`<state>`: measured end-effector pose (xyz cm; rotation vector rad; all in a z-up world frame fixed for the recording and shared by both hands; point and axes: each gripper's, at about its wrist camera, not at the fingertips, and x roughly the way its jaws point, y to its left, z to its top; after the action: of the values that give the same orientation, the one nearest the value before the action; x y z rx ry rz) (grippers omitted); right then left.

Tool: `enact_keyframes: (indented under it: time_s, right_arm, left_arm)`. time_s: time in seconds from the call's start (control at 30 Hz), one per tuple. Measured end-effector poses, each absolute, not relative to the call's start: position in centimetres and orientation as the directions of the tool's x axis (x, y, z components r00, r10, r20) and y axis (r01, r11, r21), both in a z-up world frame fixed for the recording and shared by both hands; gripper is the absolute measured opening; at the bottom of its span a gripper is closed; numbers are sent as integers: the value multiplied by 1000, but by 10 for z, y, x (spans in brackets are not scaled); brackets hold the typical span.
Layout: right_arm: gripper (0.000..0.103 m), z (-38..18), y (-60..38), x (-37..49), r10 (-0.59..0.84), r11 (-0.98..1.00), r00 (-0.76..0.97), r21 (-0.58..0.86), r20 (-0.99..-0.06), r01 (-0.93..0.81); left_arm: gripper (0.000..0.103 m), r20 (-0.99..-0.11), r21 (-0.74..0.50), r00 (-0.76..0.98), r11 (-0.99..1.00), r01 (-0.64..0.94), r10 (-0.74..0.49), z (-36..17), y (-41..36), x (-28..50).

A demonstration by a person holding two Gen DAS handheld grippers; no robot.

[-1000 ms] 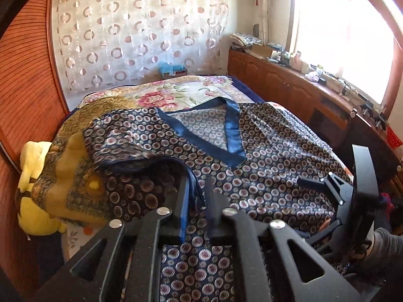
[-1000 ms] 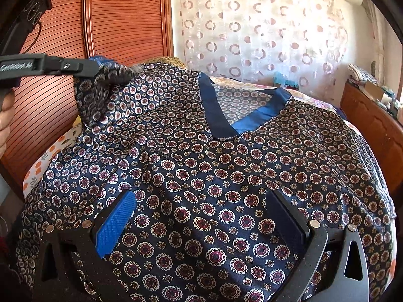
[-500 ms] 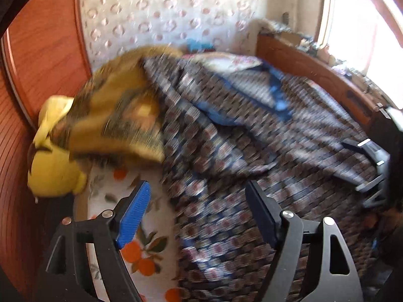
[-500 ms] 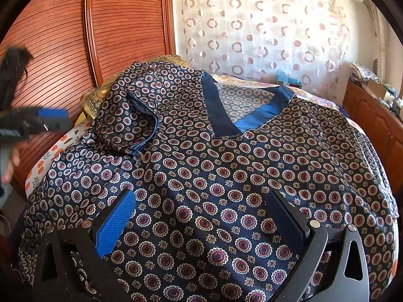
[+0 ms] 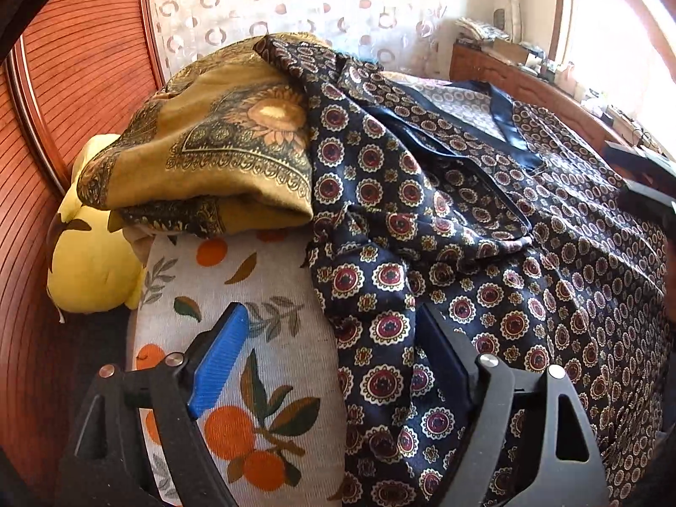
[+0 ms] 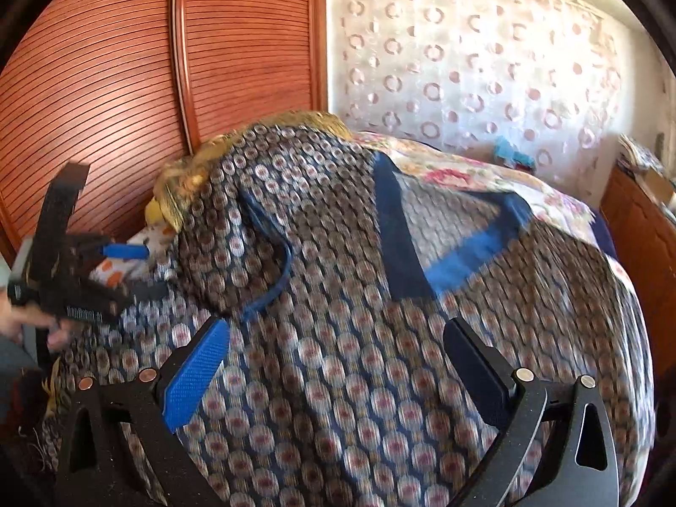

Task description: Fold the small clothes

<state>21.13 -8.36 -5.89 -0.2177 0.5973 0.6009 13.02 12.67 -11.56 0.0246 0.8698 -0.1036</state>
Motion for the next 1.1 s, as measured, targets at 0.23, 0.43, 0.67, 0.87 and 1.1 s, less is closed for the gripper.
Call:
enact_keyframes:
  time_s: [0.23, 0.43, 0.67, 0.87, 1.1]
  right_arm:
    - [92, -51, -40, 276, 526, 761, 572, 47, -629, -647]
    - [83, -56, 9, 319, 528, 732, 504, 65, -684, -678]
    - [54, -67, 53, 352, 463, 724, 497, -11, -734, -690]
    - [11, -66, 56, 372, 452, 724, 520, -43, -725, -689]
    - [15, -58, -4, 412, 334, 855, 618, -47, -712, -517]
  left_arm:
    - [82, -759, -29, 646, 995, 98, -86, -115, 127, 133]
    - [82, -752, -50, 652, 994, 96, -101, -115, 129, 132]
    - [82, -751, -42, 654, 995, 95, -94, -116, 129, 132]
    - [82, -750, -37, 655, 995, 95, -91, -116, 127, 131]
    - [82, -751, -32, 655, 995, 94, -86, -116, 127, 131]
